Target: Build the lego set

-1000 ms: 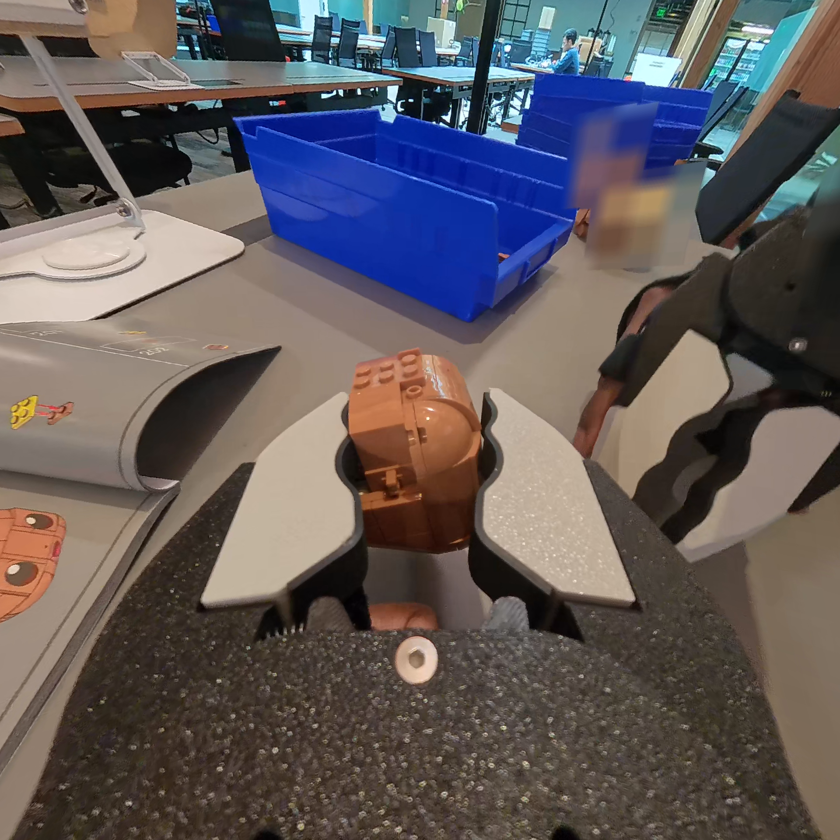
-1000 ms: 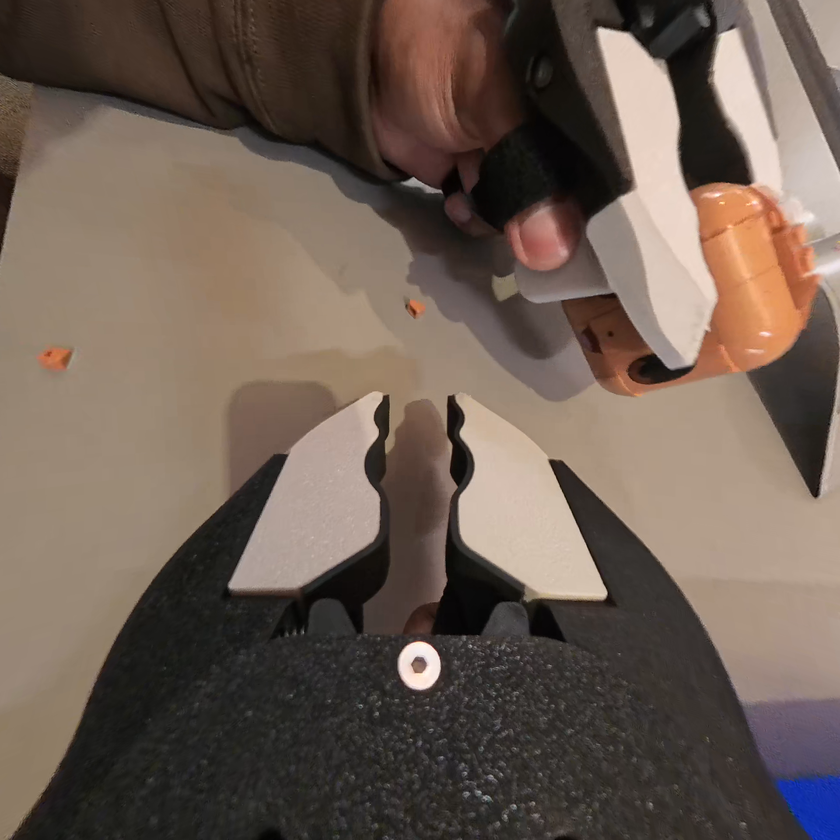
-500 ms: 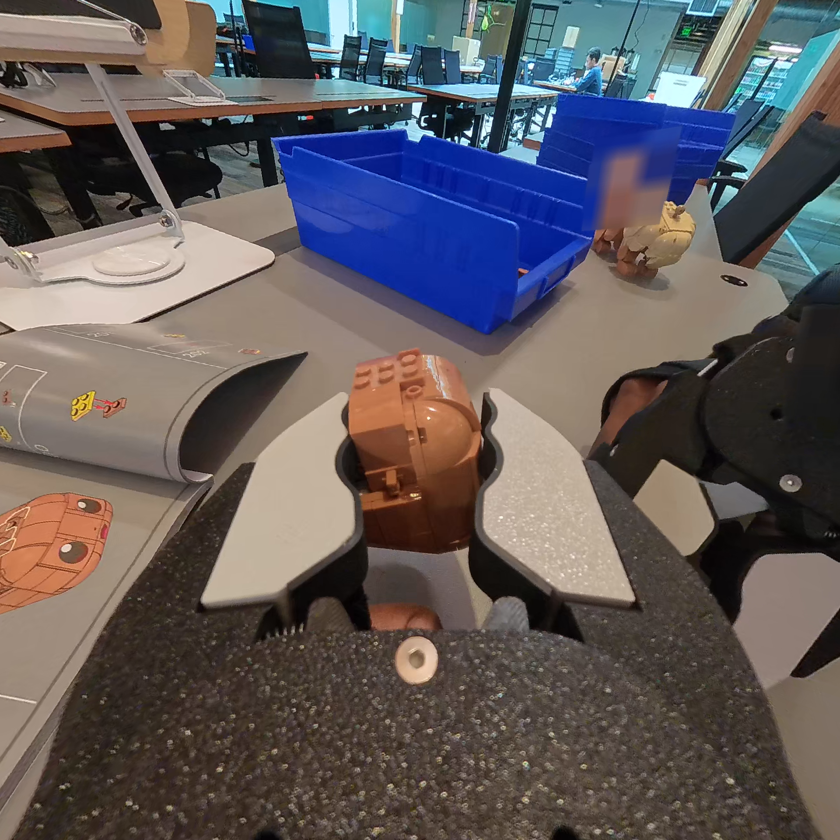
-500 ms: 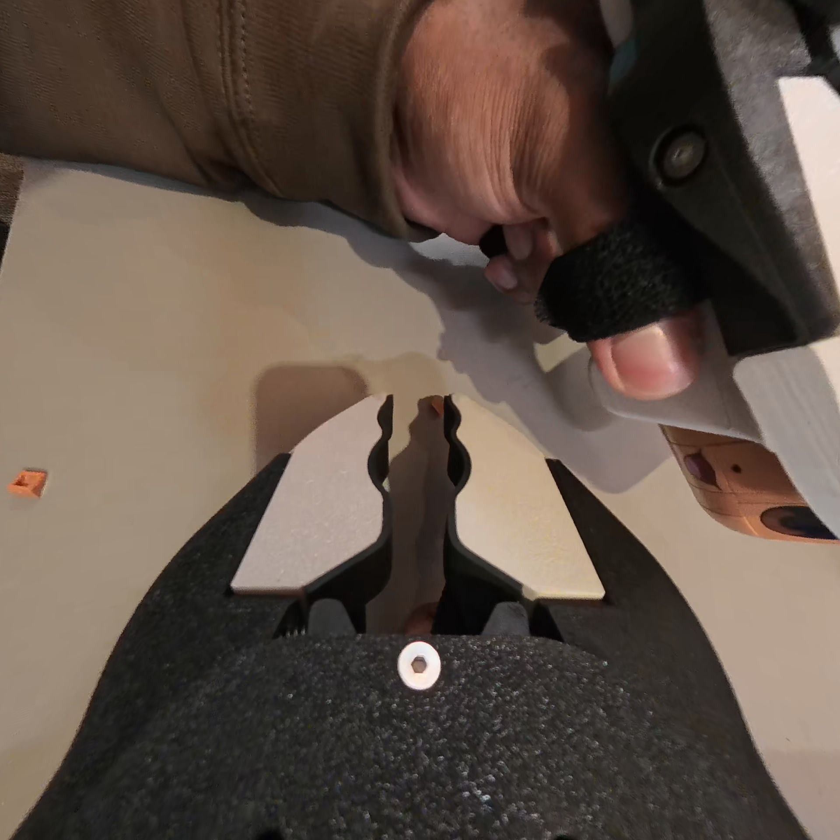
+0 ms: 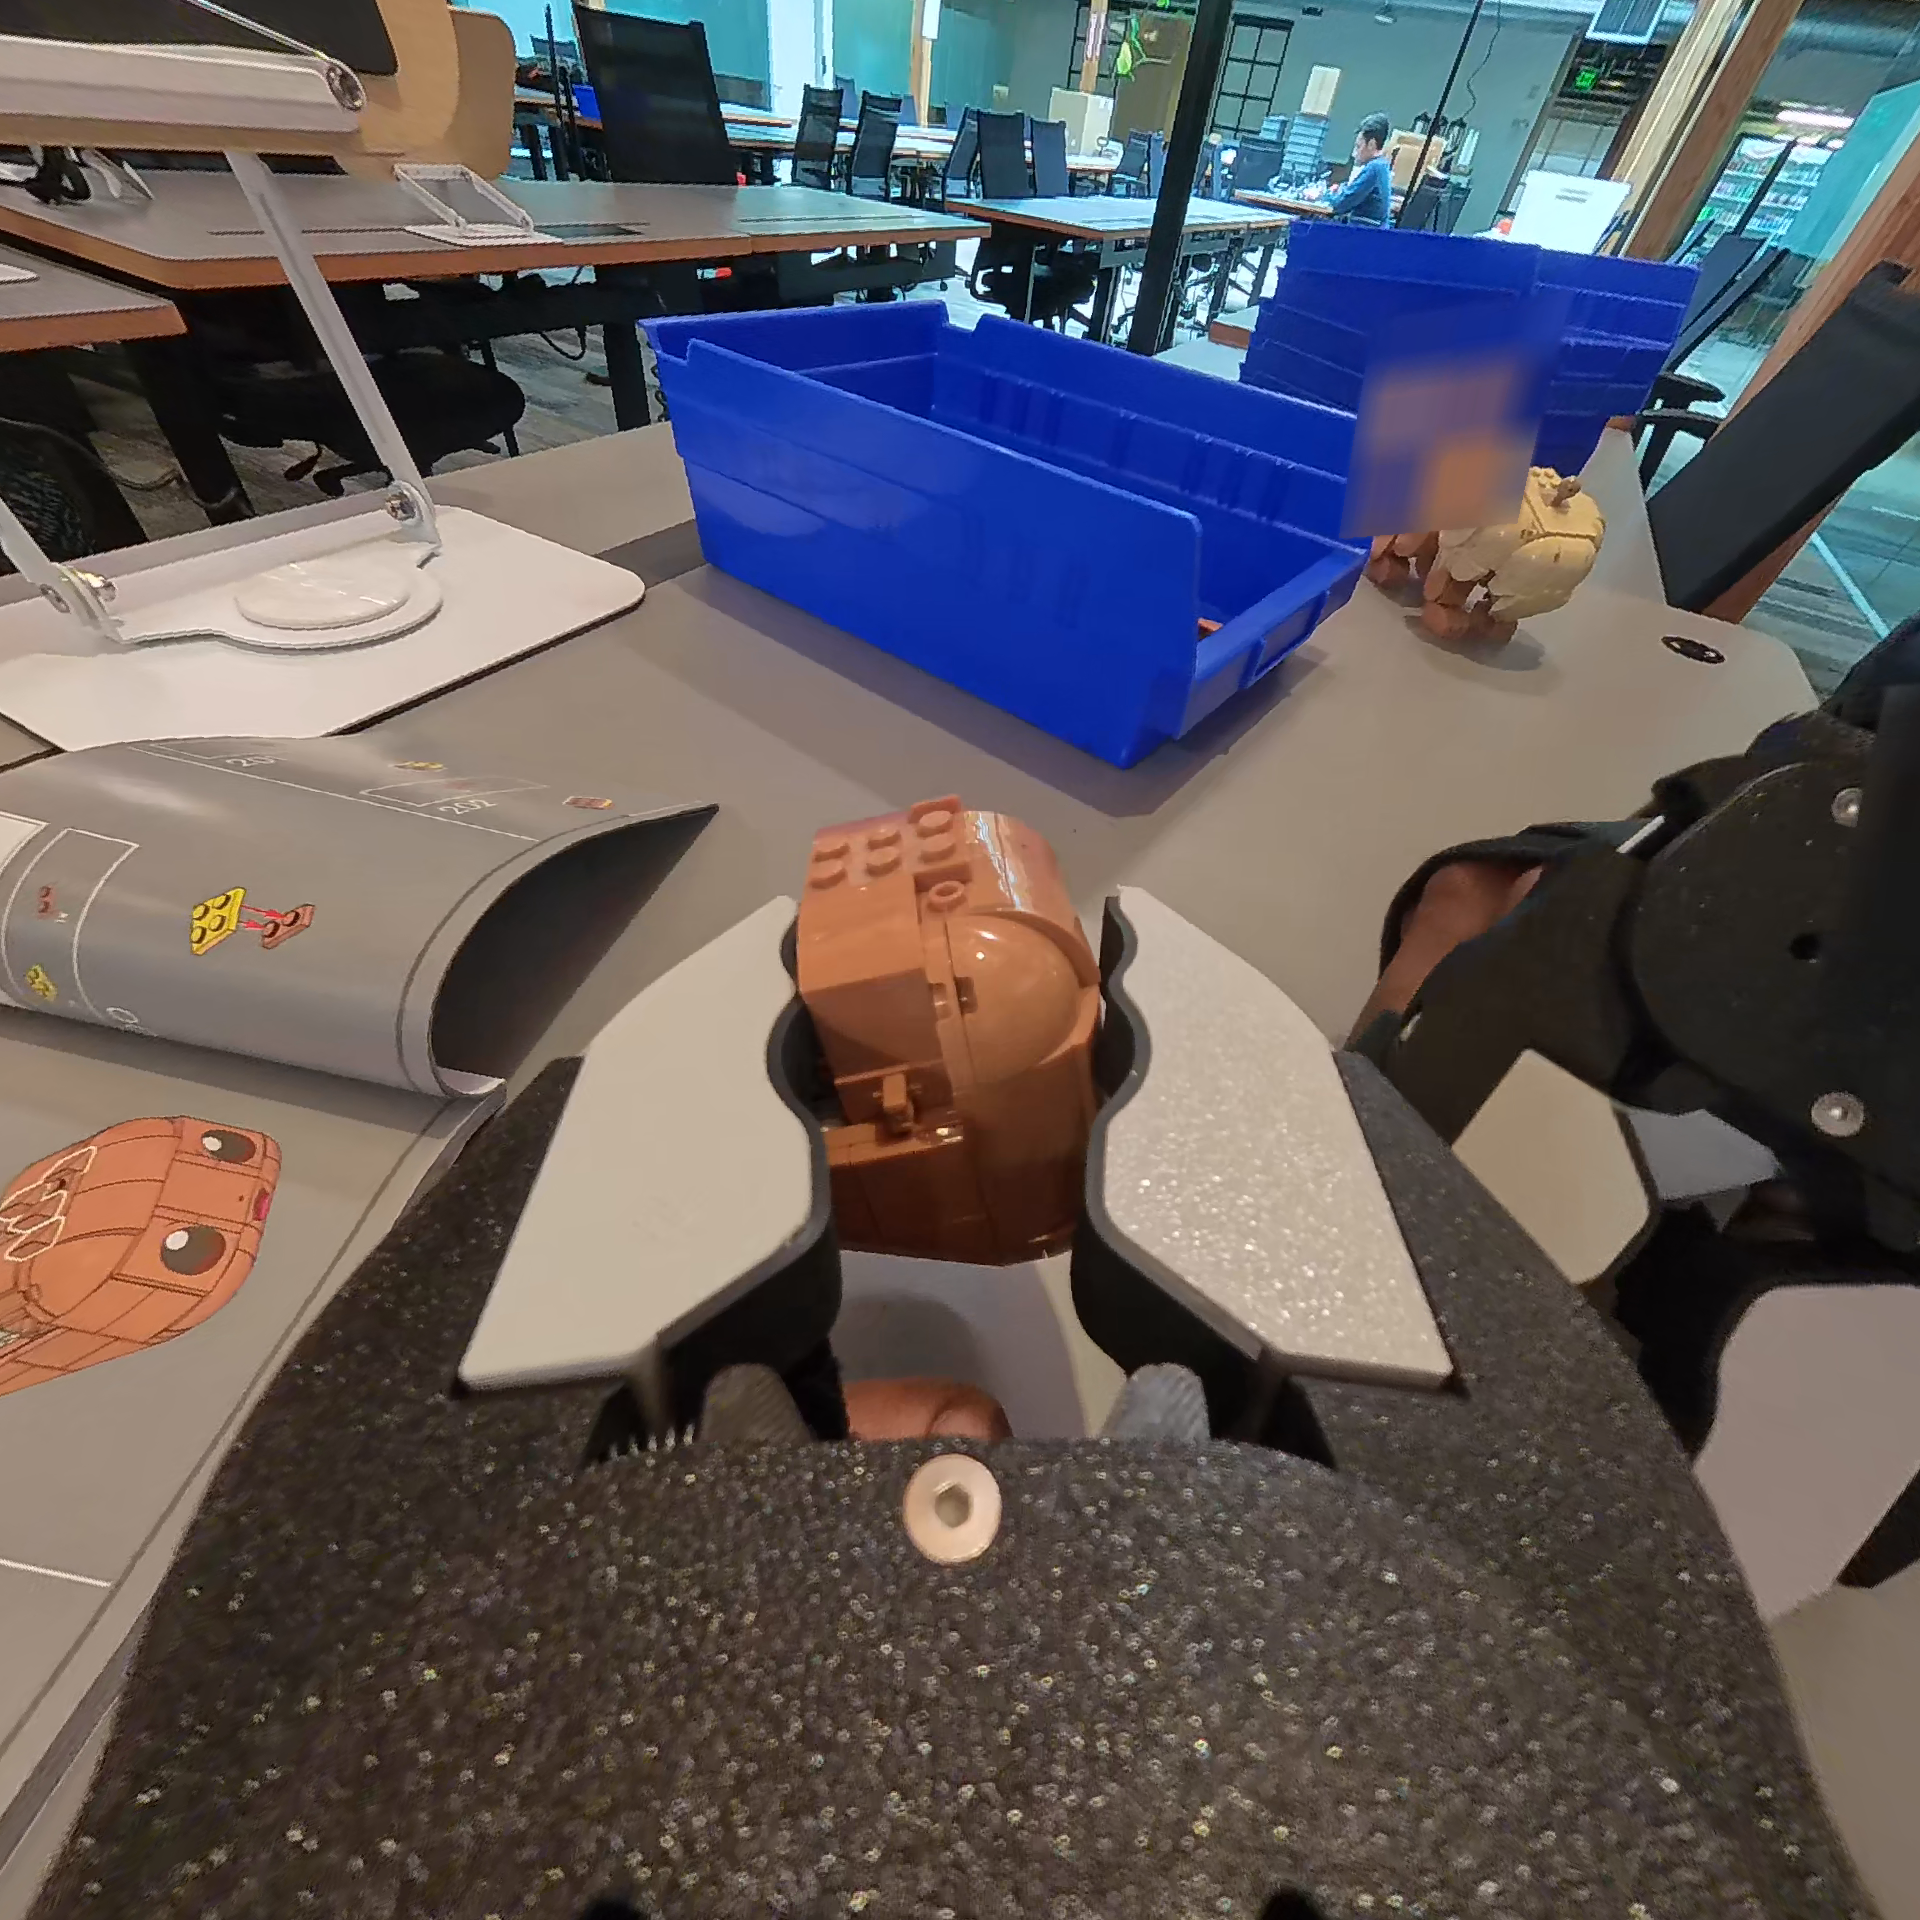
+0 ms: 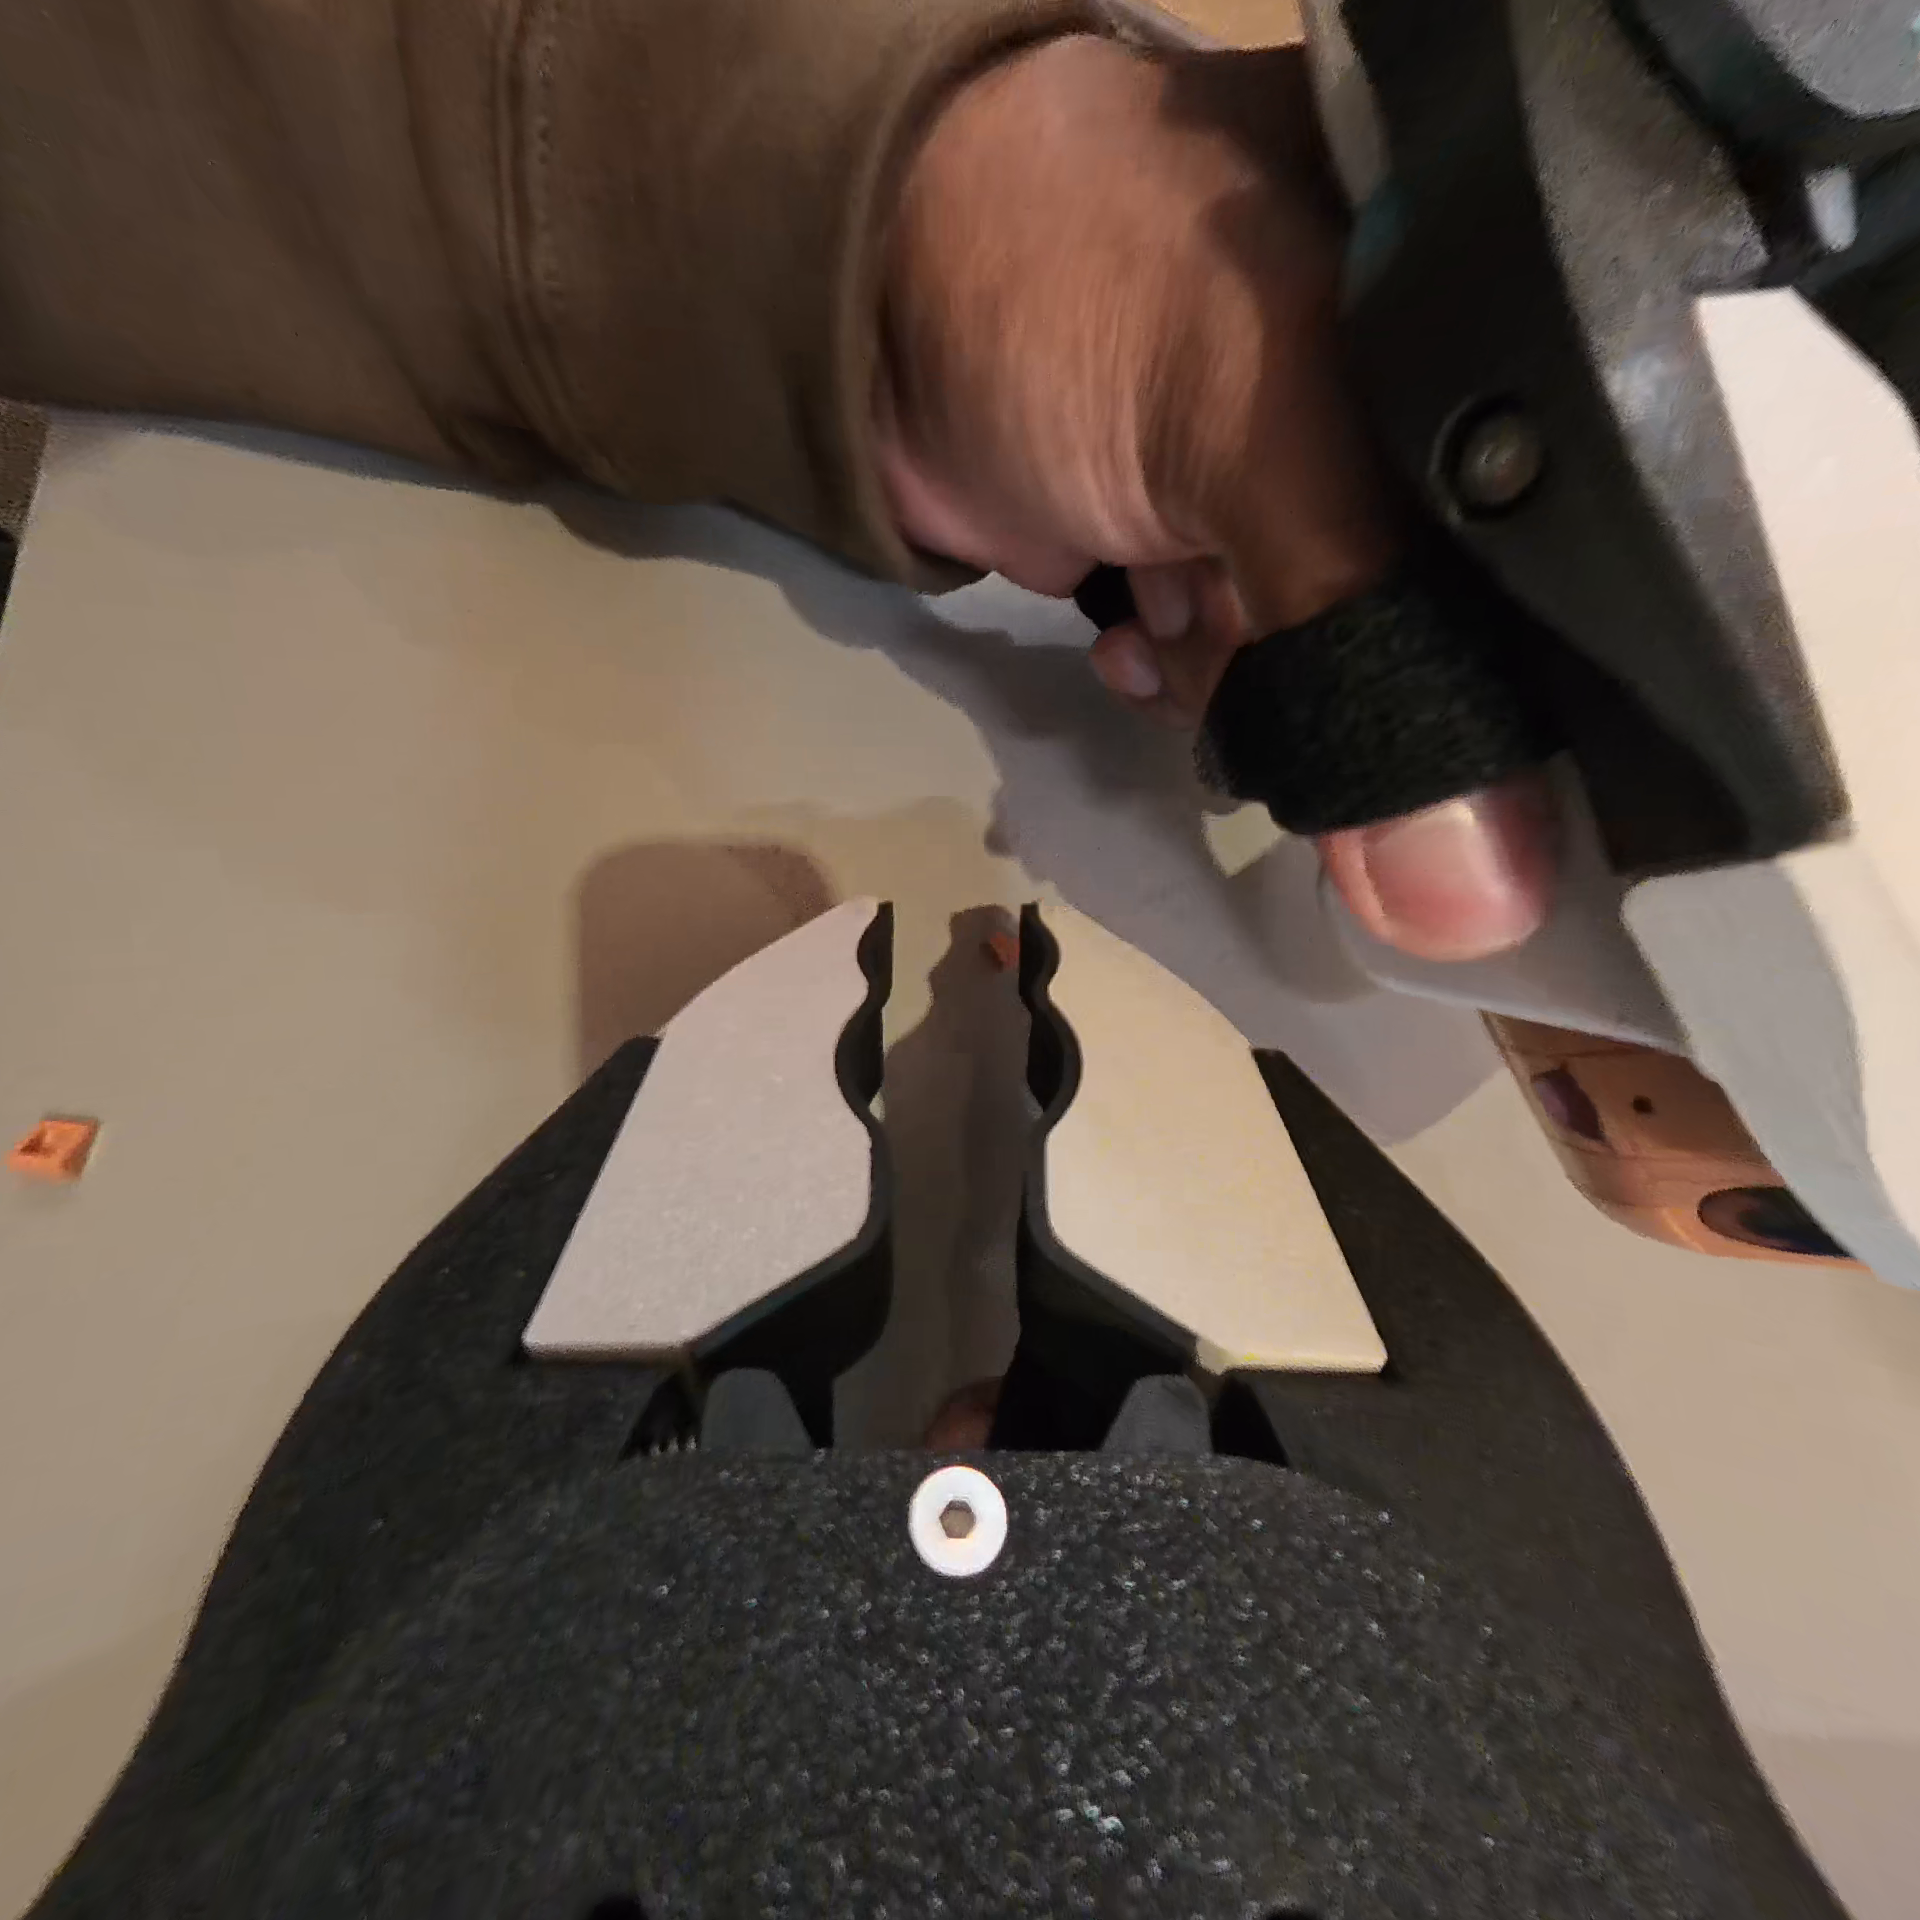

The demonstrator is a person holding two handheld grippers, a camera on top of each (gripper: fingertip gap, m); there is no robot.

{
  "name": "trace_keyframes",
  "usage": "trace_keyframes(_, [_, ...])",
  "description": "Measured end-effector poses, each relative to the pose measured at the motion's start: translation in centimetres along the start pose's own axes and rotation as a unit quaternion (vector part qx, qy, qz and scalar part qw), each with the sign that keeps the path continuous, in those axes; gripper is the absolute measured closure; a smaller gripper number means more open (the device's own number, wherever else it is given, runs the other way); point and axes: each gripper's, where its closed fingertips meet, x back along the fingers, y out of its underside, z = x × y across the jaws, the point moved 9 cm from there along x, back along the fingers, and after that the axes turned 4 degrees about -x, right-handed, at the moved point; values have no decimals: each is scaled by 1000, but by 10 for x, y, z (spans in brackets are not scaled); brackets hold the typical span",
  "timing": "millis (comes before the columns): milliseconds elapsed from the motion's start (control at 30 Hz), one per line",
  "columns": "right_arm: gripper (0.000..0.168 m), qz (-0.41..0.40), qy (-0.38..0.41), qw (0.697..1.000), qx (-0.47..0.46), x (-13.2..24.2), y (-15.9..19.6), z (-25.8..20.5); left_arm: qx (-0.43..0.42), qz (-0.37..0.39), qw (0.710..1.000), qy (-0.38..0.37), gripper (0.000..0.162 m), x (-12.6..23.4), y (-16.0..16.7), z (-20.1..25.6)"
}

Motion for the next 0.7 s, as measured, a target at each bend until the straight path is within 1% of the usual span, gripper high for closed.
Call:
trace_keyframes(200, [144, -30, -9, 999, -7, -10, 4, -3, 3, 5, 1000, -5, 110, 3, -1, -2])
trace_keyframes(500, [145, -32, 0, 999, -23, 8, 20, -12, 3, 7, 1000, -5, 110, 4, -3, -2])
trace_keyframes(700, [144, -6, 19, 1000, -24, 2, 8, -6, -2, 3, 1000, -6, 110, 2, -2, -1])
